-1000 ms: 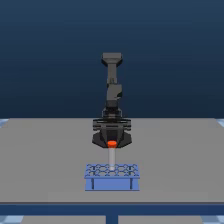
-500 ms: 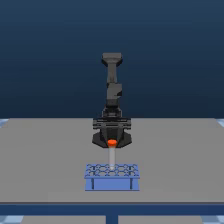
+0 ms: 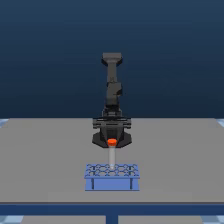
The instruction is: Pick up the centrifuge tube on the rack
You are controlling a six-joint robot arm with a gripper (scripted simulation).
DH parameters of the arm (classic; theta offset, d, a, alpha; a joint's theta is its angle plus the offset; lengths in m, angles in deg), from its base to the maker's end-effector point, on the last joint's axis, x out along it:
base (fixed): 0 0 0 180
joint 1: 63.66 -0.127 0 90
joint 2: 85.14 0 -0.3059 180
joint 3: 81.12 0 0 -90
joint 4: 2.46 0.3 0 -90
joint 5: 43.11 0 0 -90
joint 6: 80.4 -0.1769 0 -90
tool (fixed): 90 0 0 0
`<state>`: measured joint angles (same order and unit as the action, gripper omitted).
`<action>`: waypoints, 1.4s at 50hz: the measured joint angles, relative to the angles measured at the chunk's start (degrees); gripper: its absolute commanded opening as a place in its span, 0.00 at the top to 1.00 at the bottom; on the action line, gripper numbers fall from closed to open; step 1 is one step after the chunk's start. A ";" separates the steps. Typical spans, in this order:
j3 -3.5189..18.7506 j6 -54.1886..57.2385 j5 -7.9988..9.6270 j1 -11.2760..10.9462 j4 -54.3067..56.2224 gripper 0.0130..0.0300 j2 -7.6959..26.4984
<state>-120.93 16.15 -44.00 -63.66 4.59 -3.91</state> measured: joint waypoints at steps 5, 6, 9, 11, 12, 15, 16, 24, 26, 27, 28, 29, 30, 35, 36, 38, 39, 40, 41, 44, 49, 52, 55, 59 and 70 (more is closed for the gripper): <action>0.08 1.73 0.17 0.00 1.75 1.00 -0.08; 0.09 2.01 0.20 0.00 2.05 1.00 -0.10; 0.14 2.86 0.29 0.00 2.85 1.00 -0.14; 0.17 3.33 0.35 0.00 3.30 1.00 -0.17; 0.18 3.56 0.38 0.00 3.50 1.00 -0.18; 0.22 4.10 0.47 0.00 3.99 1.00 -0.22; 0.23 4.24 0.49 0.00 4.11 1.00 -0.24; 0.33 4.78 0.70 0.00 4.45 1.00 -0.34; 0.35 4.74 0.75 0.00 4.35 1.00 -0.36; 0.36 4.67 0.78 0.00 4.27 1.00 -0.37; 0.38 4.61 0.80 0.00 4.18 1.00 -0.38; 0.39 4.53 0.83 0.00 4.07 1.00 -0.39; 0.40 4.41 0.85 0.00 3.93 1.00 -0.41; 0.46 3.61 0.98 0.00 3.00 1.00 -0.47; 0.47 3.43 1.00 0.00 2.77 1.00 -0.48; 0.50 2.92 1.06 0.00 2.23 1.00 -0.51; 0.52 2.66 1.08 0.00 1.95 1.00 -0.52; 0.53 2.35 1.11 0.00 1.62 1.00 -0.54; 0.54 2.10 1.14 0.00 1.30 1.00 -0.55; 0.59 1.05 1.22 0.00 0.21 1.00 -0.59; 0.67 -0.97 1.38 0.00 -1.95 1.00 -0.67; 0.72 -2.30 1.47 0.00 -3.34 1.00 -0.72; 0.77 -3.58 1.57 0.00 -4.68 1.00 -0.77; 0.83 -5.13 1.69 0.00 -6.25 1.00 -0.83; 1.00 -8.27 2.02 0.00 -9.24 1.00 -0.99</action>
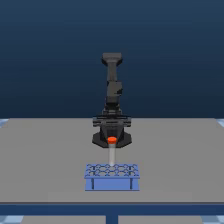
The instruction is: Pick up the centrifuge tube on the rack
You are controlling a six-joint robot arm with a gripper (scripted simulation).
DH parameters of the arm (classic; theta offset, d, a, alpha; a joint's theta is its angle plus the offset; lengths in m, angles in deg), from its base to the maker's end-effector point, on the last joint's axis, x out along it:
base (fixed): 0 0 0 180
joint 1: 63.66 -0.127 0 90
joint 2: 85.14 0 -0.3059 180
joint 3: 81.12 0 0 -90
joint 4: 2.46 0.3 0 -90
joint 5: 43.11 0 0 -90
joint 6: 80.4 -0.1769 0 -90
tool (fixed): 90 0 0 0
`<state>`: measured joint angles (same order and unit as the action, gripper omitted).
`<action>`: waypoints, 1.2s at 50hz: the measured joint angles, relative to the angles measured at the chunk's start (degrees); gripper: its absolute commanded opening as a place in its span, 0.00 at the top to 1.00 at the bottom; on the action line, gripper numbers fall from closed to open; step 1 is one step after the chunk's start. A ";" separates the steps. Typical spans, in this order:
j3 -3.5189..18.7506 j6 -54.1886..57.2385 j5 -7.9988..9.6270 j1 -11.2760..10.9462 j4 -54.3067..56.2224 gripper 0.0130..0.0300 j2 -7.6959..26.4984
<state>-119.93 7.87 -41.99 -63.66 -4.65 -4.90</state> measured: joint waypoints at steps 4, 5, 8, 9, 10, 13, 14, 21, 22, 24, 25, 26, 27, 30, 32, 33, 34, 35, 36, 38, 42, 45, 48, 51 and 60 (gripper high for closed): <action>0.06 -0.63 0.12 0.00 -0.54 1.00 -0.06; 0.08 -0.75 0.16 0.00 -0.63 1.00 -0.08; 0.13 -0.98 0.25 0.00 -0.80 1.00 -0.12; 0.15 -1.03 0.29 0.00 -0.82 1.00 -0.14; 0.17 -1.05 0.32 0.00 -0.81 1.00 -0.16; 0.23 -1.02 0.43 0.00 -0.70 1.00 -0.21; 0.25 -0.97 0.46 0.00 -0.63 1.00 -0.23; 0.42 -0.19 0.76 0.00 0.35 1.00 -0.39; 0.45 -0.01 0.81 0.00 0.53 1.00 -0.41; 0.50 0.29 0.90 0.00 0.89 1.00 -0.46; 0.53 0.45 0.95 0.00 1.07 1.00 -0.49; 0.56 0.58 1.00 0.00 1.23 1.00 -0.51; 0.59 0.72 1.05 0.00 1.37 1.00 -0.54; 0.68 1.06 1.21 0.00 1.73 1.00 -0.62; 0.75 1.22 1.33 0.00 1.88 1.00 -0.67; 0.79 1.28 1.39 0.00 1.93 1.00 -0.71; 0.82 1.32 1.45 0.00 1.96 1.00 -0.74; 0.86 1.35 1.52 0.00 1.97 1.00 -0.77; 0.90 1.37 1.58 0.00 1.97 1.00 -0.80; 0.99 1.35 1.74 0.00 1.91 1.00 -0.88; 1.20 1.26 2.07 0.00 1.74 1.00 -1.06; 1.39 1.24 2.37 0.00 1.67 1.00 -1.21; 1.61 1.28 2.71 0.00 1.70 1.00 -1.39; 1.88 1.34 3.12 0.00 1.79 1.00 -1.60; 3.22 1.46 5.02 0.00 1.93 1.00 -2.55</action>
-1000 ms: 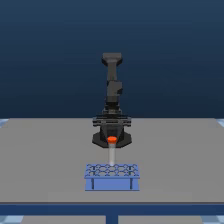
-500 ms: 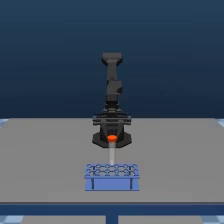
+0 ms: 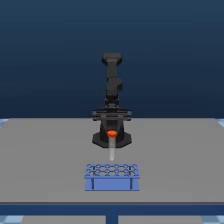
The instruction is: Pick up the centrifuge tube on the rack
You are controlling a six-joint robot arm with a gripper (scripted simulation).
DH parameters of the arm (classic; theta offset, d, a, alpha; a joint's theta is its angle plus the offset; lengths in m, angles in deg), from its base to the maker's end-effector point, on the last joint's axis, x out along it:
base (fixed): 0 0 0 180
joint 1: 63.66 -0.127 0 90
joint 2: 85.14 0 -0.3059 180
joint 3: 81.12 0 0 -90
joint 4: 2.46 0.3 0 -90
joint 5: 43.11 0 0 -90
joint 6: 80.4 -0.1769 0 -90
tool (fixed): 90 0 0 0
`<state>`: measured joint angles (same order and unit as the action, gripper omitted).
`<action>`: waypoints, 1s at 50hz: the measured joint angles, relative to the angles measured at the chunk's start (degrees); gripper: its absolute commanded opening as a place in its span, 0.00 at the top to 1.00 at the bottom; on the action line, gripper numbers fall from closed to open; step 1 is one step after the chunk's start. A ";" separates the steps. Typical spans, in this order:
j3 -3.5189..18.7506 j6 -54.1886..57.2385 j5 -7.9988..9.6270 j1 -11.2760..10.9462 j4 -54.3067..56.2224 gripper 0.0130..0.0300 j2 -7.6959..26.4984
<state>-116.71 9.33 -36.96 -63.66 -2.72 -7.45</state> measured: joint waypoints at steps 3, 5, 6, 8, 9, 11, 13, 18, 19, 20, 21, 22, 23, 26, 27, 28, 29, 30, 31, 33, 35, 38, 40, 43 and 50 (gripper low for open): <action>0.55 0.03 0.74 0.00 0.03 1.00 -0.36; 0.90 0.05 1.24 0.00 0.05 1.00 -0.57; 1.06 0.06 1.45 0.00 0.05 1.00 -0.66; 1.35 0.07 1.91 0.00 0.06 1.00 -0.83; 1.48 0.07 2.12 0.00 0.07 1.00 -0.90; 1.71 0.08 2.51 0.00 0.08 1.00 -1.03; 1.88 0.09 2.85 0.00 0.08 1.00 -1.12; 2.12 0.10 3.47 0.00 0.09 1.00 -1.24; 2.14 0.10 3.56 0.00 0.09 1.00 -1.25; 2.15 0.11 3.64 0.00 0.09 1.00 -1.25; 2.16 0.11 3.71 0.00 0.09 1.00 -1.25; 2.16 0.11 3.77 0.00 0.09 1.00 -1.25; 2.16 0.11 3.83 0.00 0.09 1.00 -1.25; 2.16 0.11 3.96 0.00 0.09 1.00 -1.24; 2.16 0.11 4.00 0.00 0.09 1.00 -1.24; 2.16 0.11 4.03 0.00 0.09 1.00 -1.24; 2.15 0.11 4.06 0.00 0.09 1.00 -1.24; 2.15 0.11 4.08 0.00 0.09 1.00 -1.24; 2.15 0.11 4.11 0.00 0.09 1.00 -1.24; 2.15 0.11 4.14 0.00 0.09 1.00 -1.24; 2.15 0.11 4.17 0.00 0.09 1.00 -1.24; 2.15 0.11 4.20 0.00 0.09 1.00 -1.24; 2.15 0.11 4.22 0.00 0.09 1.00 -1.24; 2.15 0.11 4.24 0.00 0.09 1.00 -1.24; 2.15 0.11 4.26 0.00 0.09 1.00 -1.24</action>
